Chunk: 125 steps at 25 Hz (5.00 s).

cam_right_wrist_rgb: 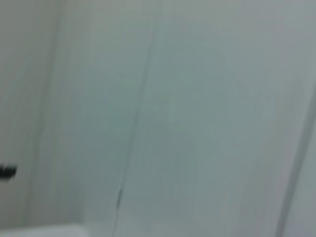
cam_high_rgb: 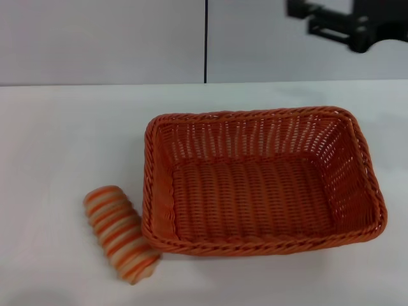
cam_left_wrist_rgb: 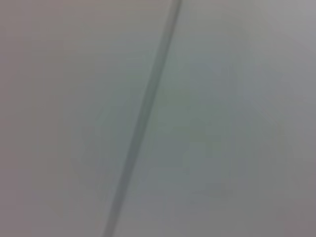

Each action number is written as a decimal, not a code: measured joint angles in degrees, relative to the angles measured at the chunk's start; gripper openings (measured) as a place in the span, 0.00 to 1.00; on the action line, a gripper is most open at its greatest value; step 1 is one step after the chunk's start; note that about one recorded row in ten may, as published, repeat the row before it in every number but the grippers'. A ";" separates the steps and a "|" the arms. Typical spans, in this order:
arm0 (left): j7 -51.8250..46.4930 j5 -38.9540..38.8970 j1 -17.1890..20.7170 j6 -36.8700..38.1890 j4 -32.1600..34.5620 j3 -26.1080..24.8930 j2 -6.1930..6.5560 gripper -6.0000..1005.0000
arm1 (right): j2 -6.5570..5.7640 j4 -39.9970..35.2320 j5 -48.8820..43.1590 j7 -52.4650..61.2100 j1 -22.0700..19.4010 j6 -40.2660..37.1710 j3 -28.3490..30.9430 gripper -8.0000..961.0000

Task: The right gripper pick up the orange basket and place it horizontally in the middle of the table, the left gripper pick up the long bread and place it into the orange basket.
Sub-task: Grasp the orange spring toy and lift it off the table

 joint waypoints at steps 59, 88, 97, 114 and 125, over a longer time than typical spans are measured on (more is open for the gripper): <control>-19.59 40.60 -19.12 -3.28 0.56 23.63 -0.81 0.81 | -0.25 40.61 23.92 -16.02 -5.28 19.80 24.32 0.57; -12.23 38.20 -17.44 -9.53 1.99 26.22 -0.78 0.38 | -0.28 41.53 24.35 -16.20 -5.02 19.75 25.33 0.57; -14.06 37.92 -16.50 -7.72 8.74 26.15 -0.77 0.33 | -0.18 41.53 24.50 -16.20 -4.65 19.89 25.91 0.57; -22.78 32.03 -15.27 -1.98 32.76 25.21 -0.65 0.19 | -0.10 41.62 24.60 -16.19 -4.31 20.21 26.63 0.57; -26.15 32.14 -17.37 -0.52 31.05 25.73 -0.54 0.01 | -0.08 42.73 24.60 -16.20 -4.25 20.69 26.60 0.57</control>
